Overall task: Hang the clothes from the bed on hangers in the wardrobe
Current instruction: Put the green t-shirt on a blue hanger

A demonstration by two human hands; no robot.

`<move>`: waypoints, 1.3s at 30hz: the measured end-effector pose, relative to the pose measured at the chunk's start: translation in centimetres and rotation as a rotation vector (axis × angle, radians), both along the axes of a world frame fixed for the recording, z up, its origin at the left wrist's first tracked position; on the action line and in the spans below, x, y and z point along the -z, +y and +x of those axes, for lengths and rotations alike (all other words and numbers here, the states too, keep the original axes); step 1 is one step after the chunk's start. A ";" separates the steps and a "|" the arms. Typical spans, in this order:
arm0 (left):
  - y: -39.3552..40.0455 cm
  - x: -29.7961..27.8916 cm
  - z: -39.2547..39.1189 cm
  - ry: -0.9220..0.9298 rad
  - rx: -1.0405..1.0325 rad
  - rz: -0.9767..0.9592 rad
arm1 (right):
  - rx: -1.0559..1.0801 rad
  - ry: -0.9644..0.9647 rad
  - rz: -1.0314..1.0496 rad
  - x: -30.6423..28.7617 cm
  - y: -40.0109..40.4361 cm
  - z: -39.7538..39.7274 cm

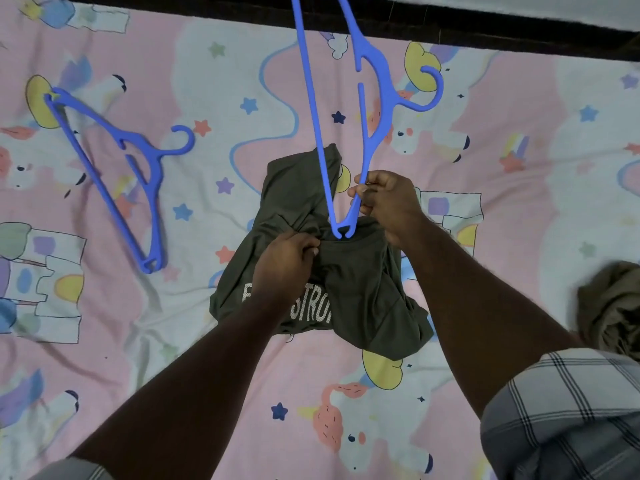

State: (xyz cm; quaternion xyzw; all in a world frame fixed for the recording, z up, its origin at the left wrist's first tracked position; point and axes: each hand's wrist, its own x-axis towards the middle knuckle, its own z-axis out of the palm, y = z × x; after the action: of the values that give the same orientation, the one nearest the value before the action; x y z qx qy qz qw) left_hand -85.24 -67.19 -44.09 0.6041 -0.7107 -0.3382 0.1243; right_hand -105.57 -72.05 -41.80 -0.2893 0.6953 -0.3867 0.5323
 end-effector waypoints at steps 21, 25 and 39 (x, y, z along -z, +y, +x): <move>2.7 -1.3 -1.6 0.357 -0.436 0.228 | 0.051 -0.044 -0.029 0.0 0.5 0.1; 4.3 -1.9 -1.5 0.420 -0.505 0.178 | 0.022 -0.074 -0.034 -0.5 0.1 1.1; 5.5 -1.7 -0.3 0.649 -0.647 0.175 | -0.346 0.084 0.066 0.1 2.1 1.0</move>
State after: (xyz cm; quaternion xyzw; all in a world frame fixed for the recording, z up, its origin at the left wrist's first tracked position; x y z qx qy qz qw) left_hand -85.54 -61.65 -42.34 0.6658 -0.3789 -0.5125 0.3879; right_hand -104.60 -69.93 -41.88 -0.4027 0.6691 -0.2538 0.5708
